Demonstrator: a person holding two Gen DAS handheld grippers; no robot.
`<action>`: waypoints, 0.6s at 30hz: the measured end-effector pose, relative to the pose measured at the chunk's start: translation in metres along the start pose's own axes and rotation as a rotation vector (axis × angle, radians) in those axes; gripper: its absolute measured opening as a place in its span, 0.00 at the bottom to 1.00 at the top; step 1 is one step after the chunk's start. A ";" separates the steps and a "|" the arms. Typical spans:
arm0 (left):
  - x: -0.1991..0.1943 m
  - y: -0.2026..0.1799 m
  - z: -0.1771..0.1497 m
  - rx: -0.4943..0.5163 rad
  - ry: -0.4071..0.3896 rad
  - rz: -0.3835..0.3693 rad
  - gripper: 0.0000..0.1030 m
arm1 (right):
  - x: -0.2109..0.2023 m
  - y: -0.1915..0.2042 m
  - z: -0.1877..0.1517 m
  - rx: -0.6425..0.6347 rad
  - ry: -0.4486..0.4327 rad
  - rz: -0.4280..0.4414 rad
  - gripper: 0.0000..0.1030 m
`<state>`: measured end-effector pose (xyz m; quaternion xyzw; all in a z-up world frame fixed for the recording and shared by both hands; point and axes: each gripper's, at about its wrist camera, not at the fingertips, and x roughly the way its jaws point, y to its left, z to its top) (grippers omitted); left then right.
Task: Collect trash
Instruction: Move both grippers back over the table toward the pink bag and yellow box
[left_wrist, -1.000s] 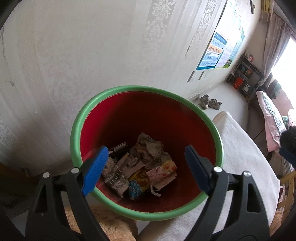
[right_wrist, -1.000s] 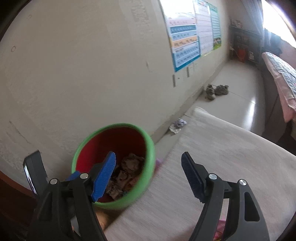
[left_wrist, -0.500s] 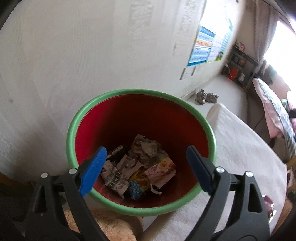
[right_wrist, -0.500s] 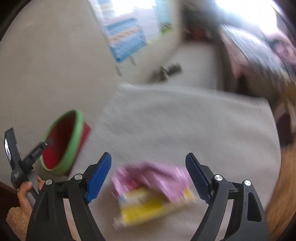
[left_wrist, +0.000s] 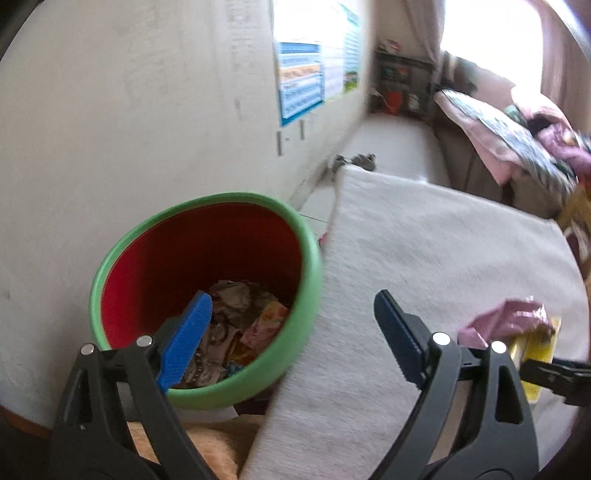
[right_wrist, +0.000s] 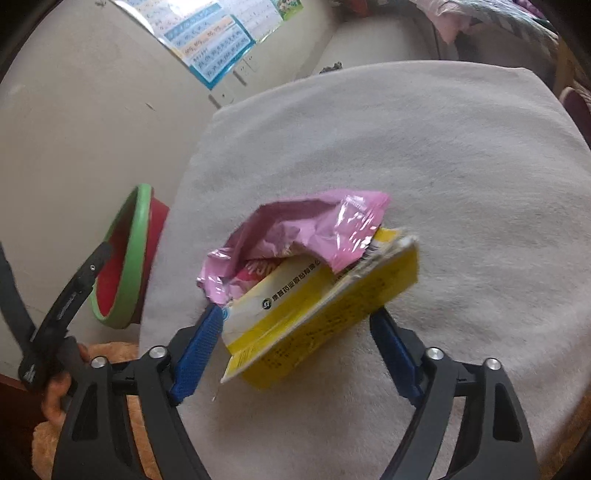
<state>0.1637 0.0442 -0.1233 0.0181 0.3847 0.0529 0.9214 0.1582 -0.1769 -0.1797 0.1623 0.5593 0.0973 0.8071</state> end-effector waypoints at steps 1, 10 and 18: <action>0.000 -0.003 -0.001 0.017 0.000 -0.004 0.84 | 0.001 -0.001 -0.001 -0.004 0.001 0.011 0.53; 0.005 -0.020 -0.003 0.076 0.023 -0.042 0.85 | -0.018 0.004 0.002 -0.158 -0.073 -0.090 0.12; 0.005 -0.056 -0.005 0.111 0.070 -0.162 0.85 | -0.031 -0.003 0.005 -0.164 -0.125 -0.135 0.12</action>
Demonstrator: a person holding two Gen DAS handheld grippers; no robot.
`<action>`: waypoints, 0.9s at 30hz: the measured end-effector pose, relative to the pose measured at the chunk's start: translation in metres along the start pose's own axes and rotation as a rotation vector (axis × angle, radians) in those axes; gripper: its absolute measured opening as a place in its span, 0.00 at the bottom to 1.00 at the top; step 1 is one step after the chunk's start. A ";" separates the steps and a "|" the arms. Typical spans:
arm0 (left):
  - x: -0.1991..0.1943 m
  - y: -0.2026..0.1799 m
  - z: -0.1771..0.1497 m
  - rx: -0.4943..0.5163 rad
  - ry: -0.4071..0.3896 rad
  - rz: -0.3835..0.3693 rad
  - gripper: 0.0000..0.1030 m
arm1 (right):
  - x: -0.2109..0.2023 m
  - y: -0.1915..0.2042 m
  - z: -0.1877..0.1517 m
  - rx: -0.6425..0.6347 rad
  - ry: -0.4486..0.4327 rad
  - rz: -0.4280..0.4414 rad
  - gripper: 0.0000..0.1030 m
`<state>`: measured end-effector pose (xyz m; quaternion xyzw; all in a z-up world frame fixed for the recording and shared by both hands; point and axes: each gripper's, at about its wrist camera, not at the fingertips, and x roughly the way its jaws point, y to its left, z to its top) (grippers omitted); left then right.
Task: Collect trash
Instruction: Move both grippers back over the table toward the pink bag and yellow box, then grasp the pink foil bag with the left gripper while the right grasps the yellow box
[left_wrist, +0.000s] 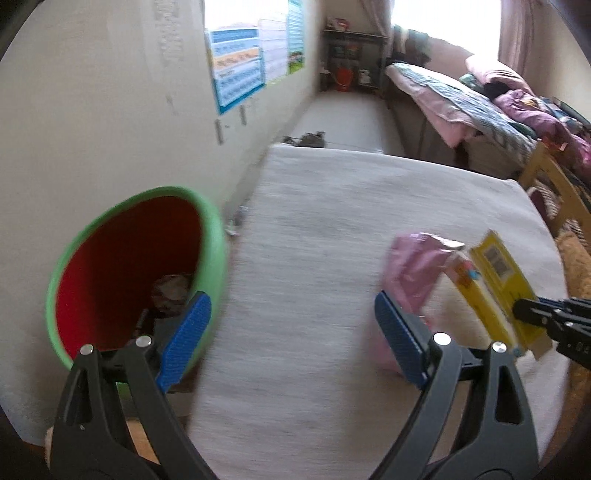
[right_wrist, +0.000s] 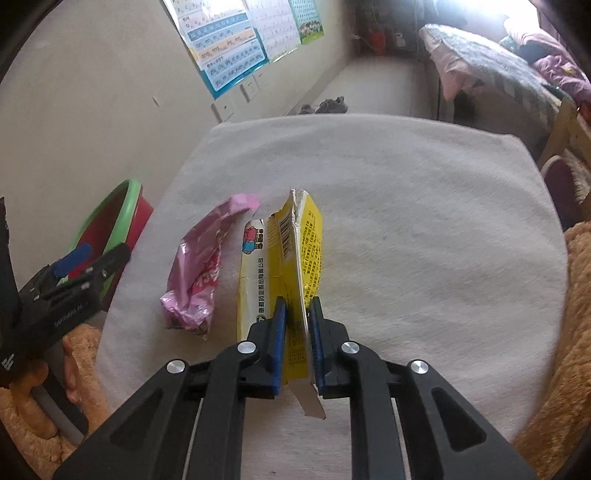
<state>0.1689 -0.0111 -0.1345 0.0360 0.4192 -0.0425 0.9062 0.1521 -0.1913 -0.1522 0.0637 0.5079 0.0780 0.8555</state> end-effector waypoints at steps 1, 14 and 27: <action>0.002 -0.006 0.002 -0.003 0.010 -0.023 0.85 | 0.000 0.000 0.001 0.003 -0.002 -0.001 0.13; 0.047 -0.051 0.014 -0.116 0.209 -0.158 0.85 | -0.005 -0.011 0.002 0.018 -0.050 -0.038 0.43; 0.057 -0.037 -0.003 -0.168 0.281 -0.141 0.55 | -0.001 -0.014 0.001 0.024 -0.041 -0.038 0.49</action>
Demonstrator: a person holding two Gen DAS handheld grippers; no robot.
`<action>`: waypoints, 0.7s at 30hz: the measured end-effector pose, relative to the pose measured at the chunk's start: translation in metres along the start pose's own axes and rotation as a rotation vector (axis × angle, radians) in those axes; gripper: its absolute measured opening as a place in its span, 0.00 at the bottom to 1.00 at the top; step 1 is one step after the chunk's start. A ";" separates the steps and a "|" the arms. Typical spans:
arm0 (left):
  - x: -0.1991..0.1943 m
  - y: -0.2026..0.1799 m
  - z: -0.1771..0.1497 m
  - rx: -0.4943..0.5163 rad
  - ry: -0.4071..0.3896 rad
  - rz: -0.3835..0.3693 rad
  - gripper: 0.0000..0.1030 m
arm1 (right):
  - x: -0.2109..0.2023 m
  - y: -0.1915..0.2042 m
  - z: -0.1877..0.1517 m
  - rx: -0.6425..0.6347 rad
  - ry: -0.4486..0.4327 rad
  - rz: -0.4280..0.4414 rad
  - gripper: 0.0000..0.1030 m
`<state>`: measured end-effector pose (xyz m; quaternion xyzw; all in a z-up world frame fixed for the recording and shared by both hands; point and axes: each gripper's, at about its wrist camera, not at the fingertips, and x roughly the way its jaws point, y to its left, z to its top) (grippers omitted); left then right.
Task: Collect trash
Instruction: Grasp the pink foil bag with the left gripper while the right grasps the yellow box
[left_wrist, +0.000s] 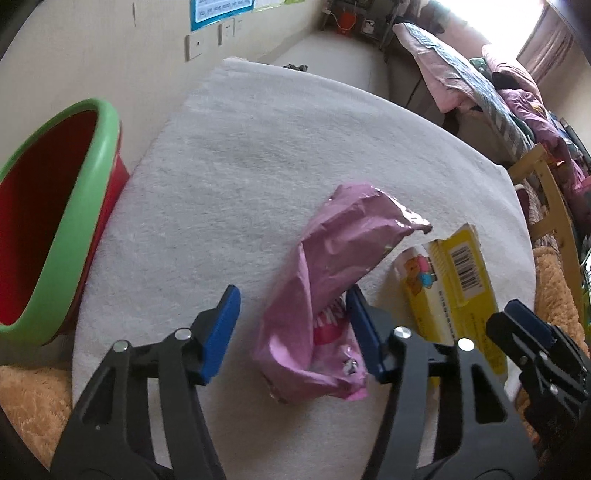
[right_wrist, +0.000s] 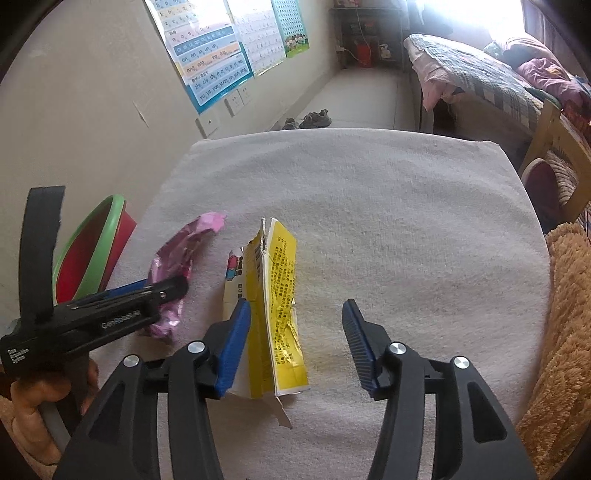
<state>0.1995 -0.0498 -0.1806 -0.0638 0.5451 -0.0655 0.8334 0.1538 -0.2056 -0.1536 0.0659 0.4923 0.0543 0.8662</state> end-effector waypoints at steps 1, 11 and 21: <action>-0.002 0.001 -0.001 -0.004 -0.003 -0.002 0.55 | 0.001 0.000 0.000 0.001 0.003 0.002 0.49; -0.012 0.001 0.003 0.011 -0.052 0.001 0.66 | 0.005 0.004 -0.002 -0.014 0.017 0.003 0.50; -0.001 0.000 0.003 0.015 -0.012 0.005 0.51 | 0.006 0.005 -0.003 -0.015 0.019 0.003 0.55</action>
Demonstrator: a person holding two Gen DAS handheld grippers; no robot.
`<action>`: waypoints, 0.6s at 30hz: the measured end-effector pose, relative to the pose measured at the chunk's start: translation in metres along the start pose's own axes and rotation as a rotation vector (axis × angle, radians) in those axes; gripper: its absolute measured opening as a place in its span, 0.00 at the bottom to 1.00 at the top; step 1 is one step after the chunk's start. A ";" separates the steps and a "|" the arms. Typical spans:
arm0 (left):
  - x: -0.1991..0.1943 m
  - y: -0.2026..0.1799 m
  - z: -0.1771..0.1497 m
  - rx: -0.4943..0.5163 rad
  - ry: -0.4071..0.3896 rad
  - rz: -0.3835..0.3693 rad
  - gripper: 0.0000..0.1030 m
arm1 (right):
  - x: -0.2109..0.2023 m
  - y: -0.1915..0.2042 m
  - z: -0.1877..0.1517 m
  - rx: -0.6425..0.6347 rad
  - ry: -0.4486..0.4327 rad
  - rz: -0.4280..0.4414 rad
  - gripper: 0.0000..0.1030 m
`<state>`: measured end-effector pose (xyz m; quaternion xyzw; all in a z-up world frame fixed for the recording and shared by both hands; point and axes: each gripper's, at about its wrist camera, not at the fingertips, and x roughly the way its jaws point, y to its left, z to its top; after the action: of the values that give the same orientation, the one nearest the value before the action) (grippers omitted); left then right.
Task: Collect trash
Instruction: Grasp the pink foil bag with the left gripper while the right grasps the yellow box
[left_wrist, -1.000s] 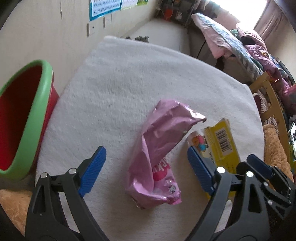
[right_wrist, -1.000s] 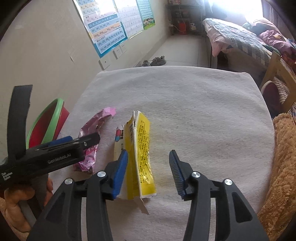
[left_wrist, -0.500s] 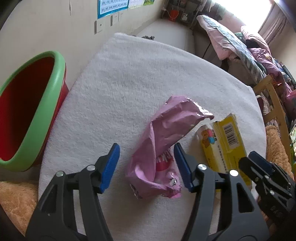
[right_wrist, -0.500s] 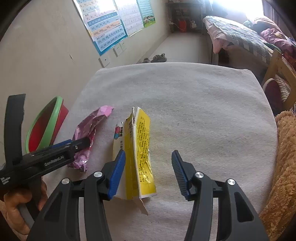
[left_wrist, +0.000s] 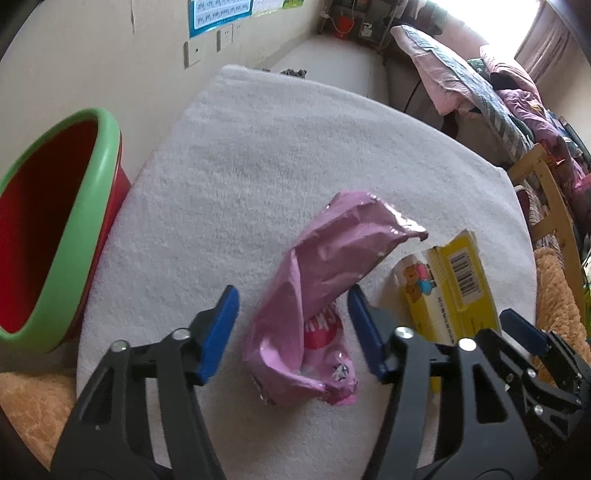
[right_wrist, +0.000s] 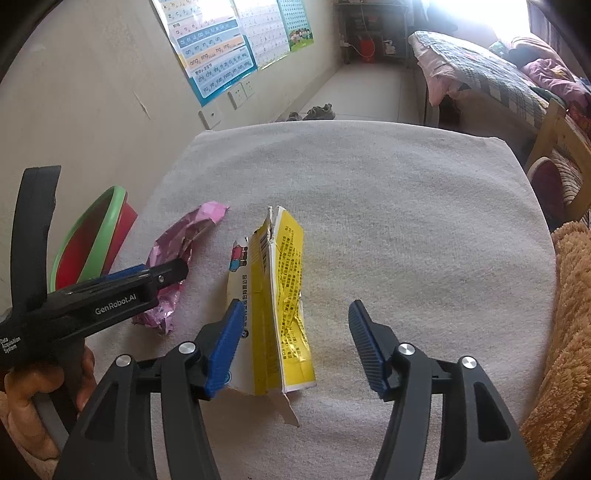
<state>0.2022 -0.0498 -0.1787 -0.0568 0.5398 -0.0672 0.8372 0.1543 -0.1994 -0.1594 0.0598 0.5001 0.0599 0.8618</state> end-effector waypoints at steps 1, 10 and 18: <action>0.001 0.001 -0.001 -0.002 0.005 0.000 0.50 | 0.000 0.000 0.000 -0.001 0.001 0.000 0.55; -0.004 0.008 -0.009 -0.018 0.008 -0.012 0.39 | 0.002 0.001 -0.001 0.003 0.006 -0.004 0.61; -0.008 0.005 -0.017 0.031 0.014 0.008 0.38 | 0.008 0.007 -0.001 -0.014 0.024 0.013 0.67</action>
<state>0.1843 -0.0439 -0.1795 -0.0414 0.5448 -0.0727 0.8344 0.1567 -0.1913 -0.1659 0.0562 0.5096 0.0698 0.8557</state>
